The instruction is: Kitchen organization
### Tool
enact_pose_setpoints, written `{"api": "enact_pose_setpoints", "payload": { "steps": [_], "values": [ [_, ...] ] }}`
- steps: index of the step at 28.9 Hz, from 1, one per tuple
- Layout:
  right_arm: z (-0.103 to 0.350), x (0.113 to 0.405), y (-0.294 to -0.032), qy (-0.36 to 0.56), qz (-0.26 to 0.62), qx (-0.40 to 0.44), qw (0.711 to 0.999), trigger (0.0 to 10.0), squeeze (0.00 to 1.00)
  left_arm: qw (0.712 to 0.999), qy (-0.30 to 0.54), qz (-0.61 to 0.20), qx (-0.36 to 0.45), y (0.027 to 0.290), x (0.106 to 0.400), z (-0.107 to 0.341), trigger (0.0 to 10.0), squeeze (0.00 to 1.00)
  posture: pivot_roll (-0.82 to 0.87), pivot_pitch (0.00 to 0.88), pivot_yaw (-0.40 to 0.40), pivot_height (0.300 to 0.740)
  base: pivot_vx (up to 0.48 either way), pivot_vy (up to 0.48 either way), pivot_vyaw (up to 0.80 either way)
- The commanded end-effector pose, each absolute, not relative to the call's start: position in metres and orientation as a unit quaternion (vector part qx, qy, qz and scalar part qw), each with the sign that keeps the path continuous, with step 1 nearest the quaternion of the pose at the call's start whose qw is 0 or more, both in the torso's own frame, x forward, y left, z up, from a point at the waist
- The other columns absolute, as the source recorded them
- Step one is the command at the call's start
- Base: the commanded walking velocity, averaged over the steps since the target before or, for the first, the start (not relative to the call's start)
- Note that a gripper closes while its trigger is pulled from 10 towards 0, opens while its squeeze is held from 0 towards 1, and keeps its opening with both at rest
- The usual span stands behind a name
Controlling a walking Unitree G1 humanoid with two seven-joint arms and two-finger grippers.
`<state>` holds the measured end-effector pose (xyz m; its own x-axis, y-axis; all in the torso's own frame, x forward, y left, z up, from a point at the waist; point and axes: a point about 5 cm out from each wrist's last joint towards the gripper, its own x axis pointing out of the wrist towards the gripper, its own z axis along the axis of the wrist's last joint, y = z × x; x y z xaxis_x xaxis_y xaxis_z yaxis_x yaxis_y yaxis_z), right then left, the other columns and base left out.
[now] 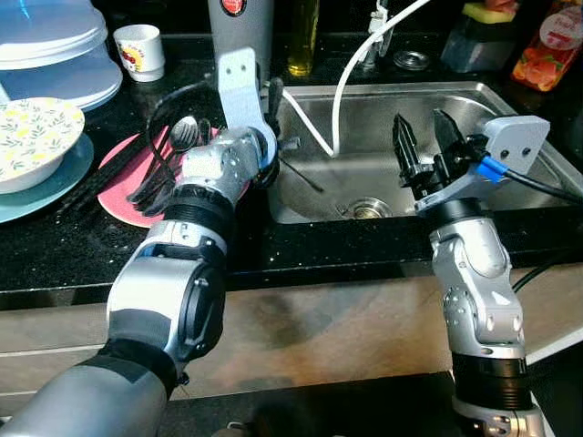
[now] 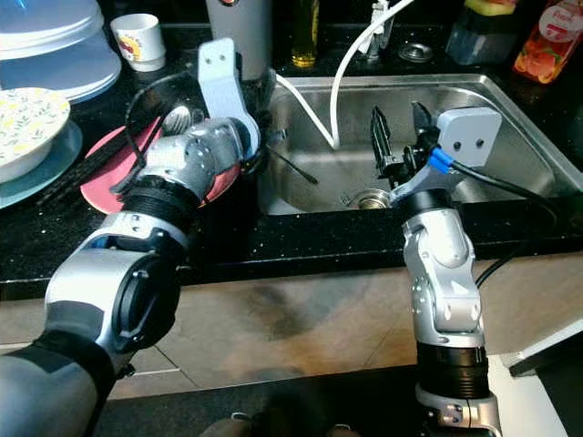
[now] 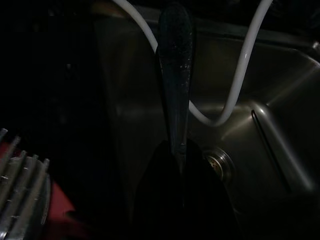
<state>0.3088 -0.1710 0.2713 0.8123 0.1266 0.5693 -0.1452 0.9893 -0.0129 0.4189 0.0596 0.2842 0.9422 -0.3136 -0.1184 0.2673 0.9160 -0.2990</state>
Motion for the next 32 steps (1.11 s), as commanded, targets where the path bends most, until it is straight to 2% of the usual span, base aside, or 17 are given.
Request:
{"api": "enact_pose_setpoints", "payload": {
  "steps": [1, 5, 12, 13, 15, 16, 24, 25, 27, 28, 32],
  "values": [
    [0.270, 0.307, -0.173, -0.298, 0.065, 0.018, 0.952, 10.0, 0.00, 0.973, 0.062, -0.172, -0.138, 0.046, 0.418, 0.299, 10.0, 0.00, 0.06, 0.089, 0.040, 0.740, 0.000, 0.000, 0.00],
    [0.268, 0.305, -0.170, -0.296, 0.065, 0.021, 0.953, 10.0, 0.00, 0.971, 0.087, -0.175, -0.135, 0.032, 0.416, 0.282, 10.0, 0.00, 0.05, 0.108, 0.054, 0.740, 0.000, 0.000, 0.00],
    [0.263, 0.298, -0.173, -0.290, 0.054, 0.022, 0.955, 10.0, 0.00, 0.967, 0.118, -0.199, -0.109, 0.023, 0.412, 0.255, 10.0, 0.00, 0.03, 0.127, 0.075, 0.740, 0.000, 0.000, 0.00],
    [0.263, 0.297, -0.174, -0.289, 0.052, 0.022, 0.956, 10.0, 0.00, 0.967, 0.119, -0.200, -0.106, 0.023, 0.412, 0.252, 10.0, 0.88, 0.02, 0.130, 0.078, 0.740, 0.000, 0.000, 0.00],
    [0.262, 0.296, -0.174, -0.289, 0.052, 0.022, 0.956, 10.0, 0.00, 0.967, 0.119, -0.200, -0.105, 0.023, 0.412, 0.251, 10.0, 0.88, 0.02, 0.130, 0.078, 0.740, 0.000, 0.000, 0.00],
    [0.261, 0.296, -0.174, -0.288, 0.051, 0.022, 0.956, 10.0, 0.00, 0.968, 0.117, -0.197, -0.107, 0.025, 0.412, 0.248, 10.0, 1.00, 0.02, 0.132, 0.078, 0.740, 0.000, 0.000, 0.00],
    [0.263, 0.298, -0.173, -0.288, 0.055, 0.023, 0.956, 10.0, 0.00, 0.966, 0.072, -0.192, -0.155, 0.034, 0.417, 0.263, 10.0, 1.00, 0.03, 0.127, 0.063, 0.740, 0.000, 0.000, 0.00],
    [0.263, 0.298, -0.172, -0.288, 0.058, 0.023, 0.956, 10.0, 0.00, 0.967, 0.062, -0.197, -0.152, 0.036, 0.417, 0.268, 10.0, 0.82, 0.04, 0.125, 0.056, 0.740, 0.000, 0.000, 0.00],
    [0.263, 0.298, -0.171, -0.287, 0.059, 0.023, 0.956, 10.0, 0.00, 0.966, 0.059, -0.200, -0.151, 0.036, 0.417, 0.269, 10.0, 0.82, 0.04, 0.125, 0.056, 0.740, 0.000, 0.000, 0.00],
    [0.263, 0.299, -0.171, -0.287, 0.060, 0.024, 0.956, 10.0, 0.00, 0.968, 0.055, -0.201, -0.137, 0.037, 0.418, 0.273, 10.0, 0.00, 0.04, 0.127, 0.047, 0.740, 0.000, 0.000, 0.00],
    [0.265, 0.299, -0.171, -0.287, 0.063, 0.025, 0.955, 10.0, 0.00, 0.977, 0.048, -0.184, -0.095, 0.048, 0.420, 0.284, 10.0, 0.00, 0.05, 0.131, 0.042, 0.740, 0.000, 0.000, 0.00]
  ]
}}
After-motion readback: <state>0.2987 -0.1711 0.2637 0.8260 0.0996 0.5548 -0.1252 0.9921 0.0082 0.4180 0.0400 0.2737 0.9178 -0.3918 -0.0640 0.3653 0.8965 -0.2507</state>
